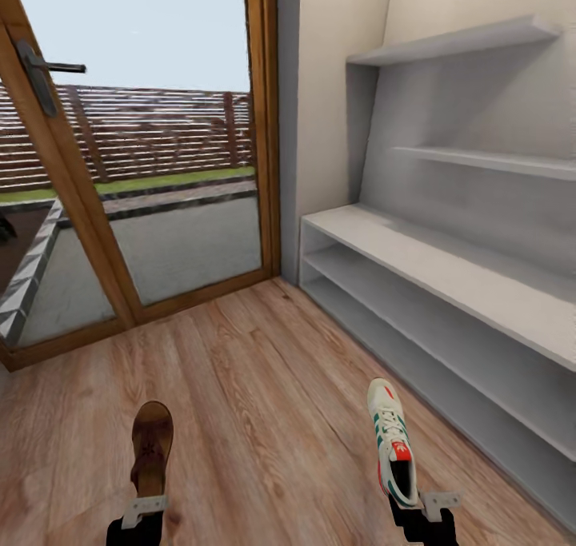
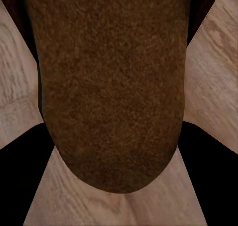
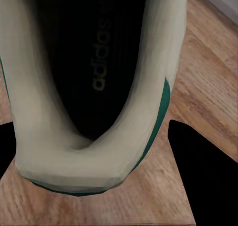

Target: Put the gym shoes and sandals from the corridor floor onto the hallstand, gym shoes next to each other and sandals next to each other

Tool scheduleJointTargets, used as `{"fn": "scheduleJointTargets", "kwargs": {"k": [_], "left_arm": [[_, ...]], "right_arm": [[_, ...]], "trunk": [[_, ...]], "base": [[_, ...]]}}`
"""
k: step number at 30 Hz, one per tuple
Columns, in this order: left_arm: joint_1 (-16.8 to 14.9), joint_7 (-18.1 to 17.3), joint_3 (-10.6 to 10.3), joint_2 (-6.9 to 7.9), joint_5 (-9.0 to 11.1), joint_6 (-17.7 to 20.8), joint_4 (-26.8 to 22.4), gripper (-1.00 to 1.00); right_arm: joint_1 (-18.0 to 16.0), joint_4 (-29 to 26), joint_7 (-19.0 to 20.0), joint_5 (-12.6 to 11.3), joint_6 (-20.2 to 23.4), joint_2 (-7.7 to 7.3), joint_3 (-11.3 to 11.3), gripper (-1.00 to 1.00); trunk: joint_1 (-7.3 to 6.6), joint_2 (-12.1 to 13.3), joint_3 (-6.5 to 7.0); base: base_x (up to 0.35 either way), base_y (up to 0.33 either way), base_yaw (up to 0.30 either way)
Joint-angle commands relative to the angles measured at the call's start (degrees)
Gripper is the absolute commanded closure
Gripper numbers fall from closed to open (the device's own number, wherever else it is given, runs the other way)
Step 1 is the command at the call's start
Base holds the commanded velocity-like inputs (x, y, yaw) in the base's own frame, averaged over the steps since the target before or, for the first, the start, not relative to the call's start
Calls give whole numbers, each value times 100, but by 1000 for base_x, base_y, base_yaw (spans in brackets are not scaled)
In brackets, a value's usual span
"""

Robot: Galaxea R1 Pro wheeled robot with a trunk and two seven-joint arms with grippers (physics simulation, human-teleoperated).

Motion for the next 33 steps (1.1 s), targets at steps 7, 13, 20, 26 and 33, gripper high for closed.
{"fn": "scheduleJointTargets", "kwargs": {"k": [7,13,20,26,33], "left_arm": [[-4,-46,50,-2,-24,-20,4,100],[-3,-46,50,-2,-18,-20,4,100],[-1,-46,50,-1,-24,-20,4,100],[1,-46,50,-1,-24,-20,4,100],[1,-46,50,-1,-24,-20,4,100]], "right_arm": [[-4,6,18,52,-21,0,-50,100],[-3,6,18,52,-21,0,-50,100],[-5,6,18,52,-21,0,-50,100],[-6,6,18,52,-21,0,-50,100],[-3,6,18,52,-20,0,-50,100]], "trunk": [[-1,-2,-5],[-1,-2,-5],[-1,-2,-5],[-1,-2,-5],[-1,-2,-5]], "base": [[11,333,-262],[53,334,-262],[158,317,-262],[200,295,-262],[203,293,-262]]}}
